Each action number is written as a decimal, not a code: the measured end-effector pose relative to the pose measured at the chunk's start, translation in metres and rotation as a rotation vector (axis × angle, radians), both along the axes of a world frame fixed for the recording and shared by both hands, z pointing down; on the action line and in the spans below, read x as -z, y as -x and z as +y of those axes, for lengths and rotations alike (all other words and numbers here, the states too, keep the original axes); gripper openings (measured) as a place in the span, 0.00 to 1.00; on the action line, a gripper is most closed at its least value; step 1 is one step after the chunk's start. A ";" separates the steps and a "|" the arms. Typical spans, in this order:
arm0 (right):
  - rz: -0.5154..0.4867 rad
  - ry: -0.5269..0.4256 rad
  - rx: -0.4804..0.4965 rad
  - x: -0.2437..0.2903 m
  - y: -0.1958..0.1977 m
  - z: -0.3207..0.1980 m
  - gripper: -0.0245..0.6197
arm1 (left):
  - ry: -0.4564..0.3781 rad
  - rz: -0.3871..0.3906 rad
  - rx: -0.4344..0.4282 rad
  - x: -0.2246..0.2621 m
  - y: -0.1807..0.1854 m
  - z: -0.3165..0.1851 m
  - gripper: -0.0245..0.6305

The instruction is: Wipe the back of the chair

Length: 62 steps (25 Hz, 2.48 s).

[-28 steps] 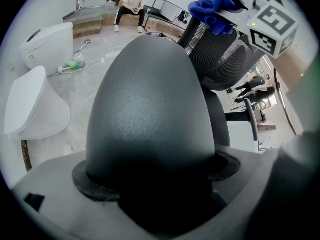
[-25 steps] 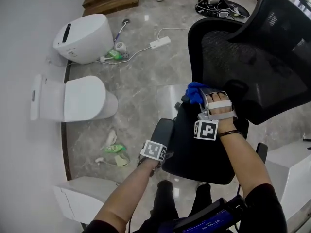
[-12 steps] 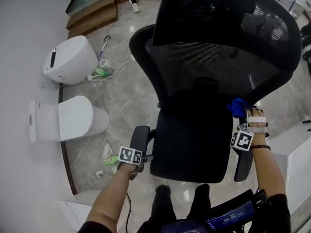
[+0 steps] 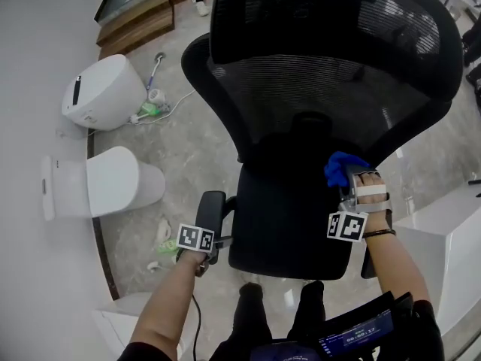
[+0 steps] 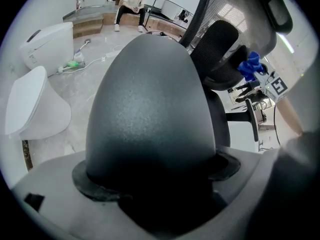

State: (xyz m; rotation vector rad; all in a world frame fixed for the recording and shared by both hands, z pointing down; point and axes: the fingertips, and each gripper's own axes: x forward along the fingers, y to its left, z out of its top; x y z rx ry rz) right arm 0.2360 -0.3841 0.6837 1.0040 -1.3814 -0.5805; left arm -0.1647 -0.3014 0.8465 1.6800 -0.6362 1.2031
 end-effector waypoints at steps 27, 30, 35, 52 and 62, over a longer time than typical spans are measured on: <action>0.263 0.164 0.080 -0.076 -0.005 -0.019 0.14 | -0.005 0.010 -0.005 -0.003 0.006 -0.003 0.84; 0.283 0.179 0.035 -0.071 -0.060 0.011 0.14 | -0.003 0.011 -0.002 -0.002 0.005 -0.002 0.84; 0.206 0.181 -0.050 -0.063 -0.100 0.037 0.14 | 0.003 0.008 0.007 -0.002 0.002 0.000 0.84; -1.583 0.643 -0.632 -0.142 0.235 -0.065 0.14 | -0.012 0.013 0.001 0.004 0.001 -0.002 0.84; -1.772 0.471 -0.901 -0.152 0.156 -0.083 0.14 | -0.016 0.010 -0.008 -0.002 0.007 -0.004 0.84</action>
